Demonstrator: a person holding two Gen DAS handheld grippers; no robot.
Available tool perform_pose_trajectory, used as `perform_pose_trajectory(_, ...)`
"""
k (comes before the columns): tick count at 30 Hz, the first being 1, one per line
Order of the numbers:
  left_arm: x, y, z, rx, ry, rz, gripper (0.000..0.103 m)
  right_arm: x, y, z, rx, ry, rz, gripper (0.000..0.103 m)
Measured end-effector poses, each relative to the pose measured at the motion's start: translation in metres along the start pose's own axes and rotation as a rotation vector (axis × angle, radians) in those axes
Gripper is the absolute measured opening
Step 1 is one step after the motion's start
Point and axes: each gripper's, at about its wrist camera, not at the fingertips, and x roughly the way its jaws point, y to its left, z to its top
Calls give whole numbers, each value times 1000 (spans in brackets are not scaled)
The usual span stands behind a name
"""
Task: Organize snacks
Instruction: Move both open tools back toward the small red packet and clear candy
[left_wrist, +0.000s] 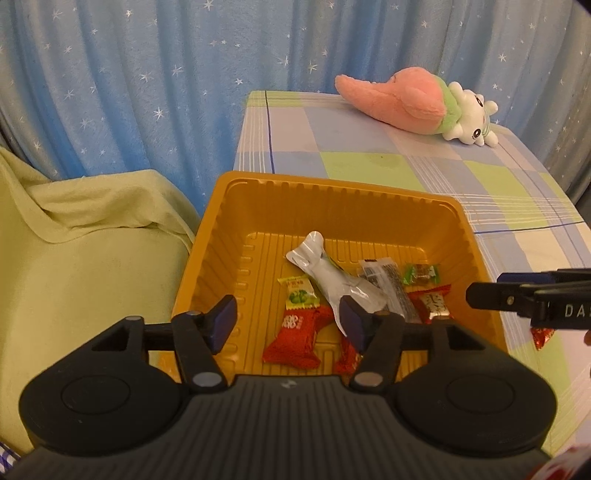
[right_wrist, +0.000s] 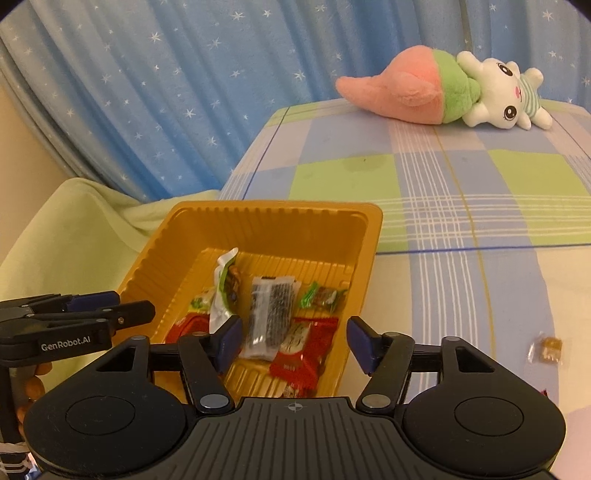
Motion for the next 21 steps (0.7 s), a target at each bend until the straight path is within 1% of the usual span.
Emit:
perform_pose_trajectory(1,-3,0,-2,-5,0,-1,63,-2,1,-2,-2,1,3,71)
perform_pose_trajectory(2,-6,0,-3,-9,0,-2,63,-4,2,-4,-4,-1,3,74)
perform_pose_trajectory(6,-19,-2,-10,-21,-5,0,66,-15,8,-12,-19,-5,5,77)
perform_pose_trajectory(14,-51,-13,-29,-39,-21,27,77,-43,15,-31,-74,-18,30,91)
perform_pose_trajectory(17,-62,-23,-39,-51,-25,40,82,-54,13,-40,-101,-16,43,93)
perform_pose_trajectory(21,-74,-42,-55,-68,-15,51,83,-72,4,-55,-122,-9,46,94)
